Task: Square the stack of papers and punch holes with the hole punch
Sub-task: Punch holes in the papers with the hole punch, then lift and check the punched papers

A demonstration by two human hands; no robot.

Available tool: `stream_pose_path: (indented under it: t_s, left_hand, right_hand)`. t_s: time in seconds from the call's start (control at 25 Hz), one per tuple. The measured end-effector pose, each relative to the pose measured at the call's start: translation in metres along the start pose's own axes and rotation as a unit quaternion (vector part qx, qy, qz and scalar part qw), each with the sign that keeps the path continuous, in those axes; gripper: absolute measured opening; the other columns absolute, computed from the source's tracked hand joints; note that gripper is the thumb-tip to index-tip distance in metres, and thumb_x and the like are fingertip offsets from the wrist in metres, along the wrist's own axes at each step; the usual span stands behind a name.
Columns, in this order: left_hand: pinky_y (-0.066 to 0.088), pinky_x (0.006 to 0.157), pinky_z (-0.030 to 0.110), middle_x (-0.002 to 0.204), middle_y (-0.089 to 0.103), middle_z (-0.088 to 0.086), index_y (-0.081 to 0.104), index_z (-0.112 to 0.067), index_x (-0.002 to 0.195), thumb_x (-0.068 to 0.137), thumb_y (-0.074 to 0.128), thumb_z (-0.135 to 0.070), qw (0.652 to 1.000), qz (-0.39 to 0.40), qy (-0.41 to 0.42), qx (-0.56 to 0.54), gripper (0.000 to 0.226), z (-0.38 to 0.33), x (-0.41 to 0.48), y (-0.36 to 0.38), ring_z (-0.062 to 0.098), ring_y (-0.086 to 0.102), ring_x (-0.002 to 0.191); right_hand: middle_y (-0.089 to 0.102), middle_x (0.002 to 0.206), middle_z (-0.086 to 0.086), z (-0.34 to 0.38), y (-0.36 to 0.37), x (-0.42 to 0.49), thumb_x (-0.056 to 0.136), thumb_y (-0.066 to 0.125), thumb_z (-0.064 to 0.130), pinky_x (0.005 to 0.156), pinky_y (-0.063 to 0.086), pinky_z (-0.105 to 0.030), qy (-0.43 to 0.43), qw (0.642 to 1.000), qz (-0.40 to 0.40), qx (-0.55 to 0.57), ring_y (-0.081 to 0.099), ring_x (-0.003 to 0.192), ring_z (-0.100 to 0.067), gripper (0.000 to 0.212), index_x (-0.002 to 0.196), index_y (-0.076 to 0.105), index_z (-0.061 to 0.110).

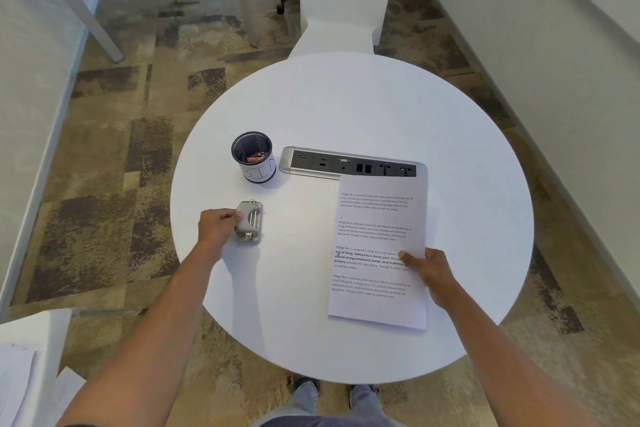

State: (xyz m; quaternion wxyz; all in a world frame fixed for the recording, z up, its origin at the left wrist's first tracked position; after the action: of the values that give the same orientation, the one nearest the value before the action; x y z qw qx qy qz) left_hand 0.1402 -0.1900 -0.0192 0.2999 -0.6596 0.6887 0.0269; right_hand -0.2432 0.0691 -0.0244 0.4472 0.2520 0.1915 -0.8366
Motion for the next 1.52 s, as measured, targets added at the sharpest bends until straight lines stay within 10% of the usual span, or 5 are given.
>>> stream_pose_path:
  t_s: [0.96,1.16,1.4,1.52]
  left_hand:
    - [0.039,0.058,0.026,0.085,0.063,0.011,0.071,-0.002,0.092,0.084,0.07,-0.012,0.999,0.022,-0.04,0.016,0.013,-0.01,0.014,-0.005,0.024,0.056,0.082]
    - [0.049,0.074,0.032,0.084,0.071,0.011,0.071,-0.009,0.081,0.084,0.07,-0.022,0.985,-0.127,0.1,0.067,0.014,-0.052,-0.024,-0.014,0.021,0.061,0.076]
    - [0.049,0.078,0.018,0.097,0.071,-0.004,0.069,-0.017,0.105,0.088,0.067,-0.024,0.949,0.25,0.185,0.056,0.019,-0.099,-0.12,0.118,-0.002,0.065,0.085]
    - [0.05,0.079,0.021,0.105,0.073,-0.006,0.068,-0.019,0.112,0.086,0.068,-0.033,0.918,0.309,0.236,0.082,0.029,-0.12,-0.149,0.167,0.002,0.066,0.091]
  right_hand:
    - [0.074,0.107,-0.022,0.009,-0.01,-0.001,0.085,0.072,0.006,0.086,0.058,-0.046,-0.004,0.999,0.013,0.032,0.073,0.095,-0.037,0.021,0.105,0.072,-0.003]
    - [0.078,0.099,-0.014,0.04,-0.031,-0.011,0.085,0.073,0.01,0.074,0.062,-0.036,-0.051,0.998,0.017,0.024,0.075,0.093,-0.033,0.015,0.098,0.076,0.004]
    - [0.079,0.099,-0.008,0.089,-0.052,-0.027,0.082,0.075,0.018,0.072,0.062,-0.029,-0.146,0.989,0.023,0.02,0.076,0.091,-0.025,0.015,0.092,0.079,0.009]
    - [0.079,0.102,-0.004,0.11,-0.058,-0.037,0.078,0.076,0.026,0.073,0.059,-0.024,-0.191,0.981,0.036,0.02,0.075,0.093,-0.021,0.019,0.094,0.08,0.014]
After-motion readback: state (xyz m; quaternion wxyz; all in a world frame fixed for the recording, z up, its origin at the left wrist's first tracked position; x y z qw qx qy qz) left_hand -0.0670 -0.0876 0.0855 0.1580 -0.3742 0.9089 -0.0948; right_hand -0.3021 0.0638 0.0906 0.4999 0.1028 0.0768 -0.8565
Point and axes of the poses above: each hand's wrist, its own x-axis towards the middle knuckle, its own y-axis out of the palm, z = x × y, the point moved 6 cm from there along x, towards the middle knuckle
